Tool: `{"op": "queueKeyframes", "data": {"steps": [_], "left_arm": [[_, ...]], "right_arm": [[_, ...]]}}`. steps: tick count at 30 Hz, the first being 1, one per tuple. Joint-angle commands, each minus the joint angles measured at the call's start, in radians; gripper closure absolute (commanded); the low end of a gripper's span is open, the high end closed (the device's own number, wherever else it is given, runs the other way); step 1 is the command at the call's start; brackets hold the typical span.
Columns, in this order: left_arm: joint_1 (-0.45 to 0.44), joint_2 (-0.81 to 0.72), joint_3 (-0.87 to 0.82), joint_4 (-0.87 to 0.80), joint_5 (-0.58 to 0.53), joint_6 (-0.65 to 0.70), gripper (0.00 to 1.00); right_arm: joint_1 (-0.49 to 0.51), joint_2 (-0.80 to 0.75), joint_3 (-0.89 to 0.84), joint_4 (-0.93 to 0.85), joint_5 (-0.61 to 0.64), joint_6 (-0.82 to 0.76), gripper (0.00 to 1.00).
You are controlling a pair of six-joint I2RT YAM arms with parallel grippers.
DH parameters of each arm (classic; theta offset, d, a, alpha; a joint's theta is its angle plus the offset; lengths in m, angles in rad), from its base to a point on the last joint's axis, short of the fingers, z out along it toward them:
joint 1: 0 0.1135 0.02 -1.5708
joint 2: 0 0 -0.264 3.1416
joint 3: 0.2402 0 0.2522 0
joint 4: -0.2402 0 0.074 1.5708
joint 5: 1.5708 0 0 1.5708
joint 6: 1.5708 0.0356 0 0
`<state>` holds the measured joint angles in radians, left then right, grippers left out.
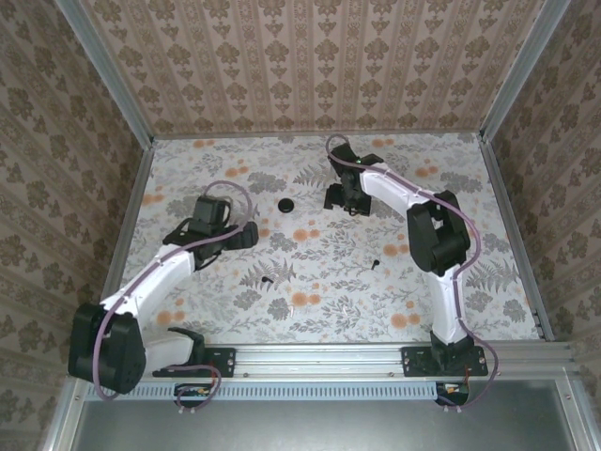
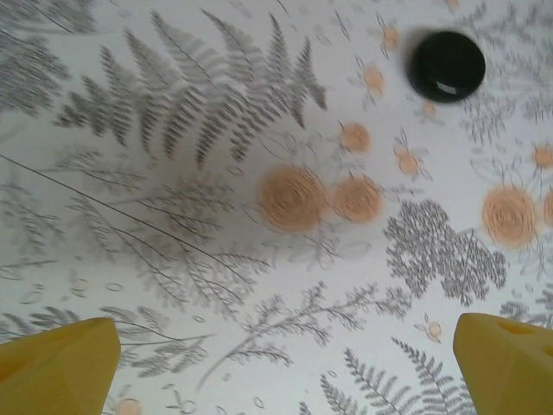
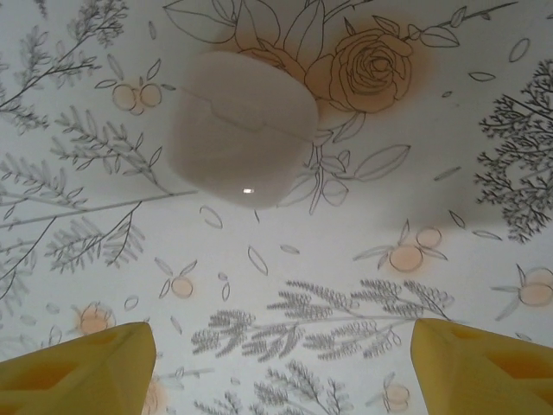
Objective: Insert the wireless bluetooth earbuds into the charging case
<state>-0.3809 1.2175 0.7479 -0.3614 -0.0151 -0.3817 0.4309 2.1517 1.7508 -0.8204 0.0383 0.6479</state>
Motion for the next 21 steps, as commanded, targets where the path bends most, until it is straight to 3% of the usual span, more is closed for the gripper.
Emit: {"op": "queueKeyframes", "data": {"steps": [1,21], "left_arm": [[-0.037,0.037,0.038,-0.004,-0.01,-0.017,0.0],[-0.057,0.069,0.052,0.013,0.034,0.062,0.02]], "right_arm": [[0.006,0.055,0.077,-0.074,0.027,0.05,0.21],[0.01,0.294,0.4,-0.146,0.157,0.055,0.28]]}}
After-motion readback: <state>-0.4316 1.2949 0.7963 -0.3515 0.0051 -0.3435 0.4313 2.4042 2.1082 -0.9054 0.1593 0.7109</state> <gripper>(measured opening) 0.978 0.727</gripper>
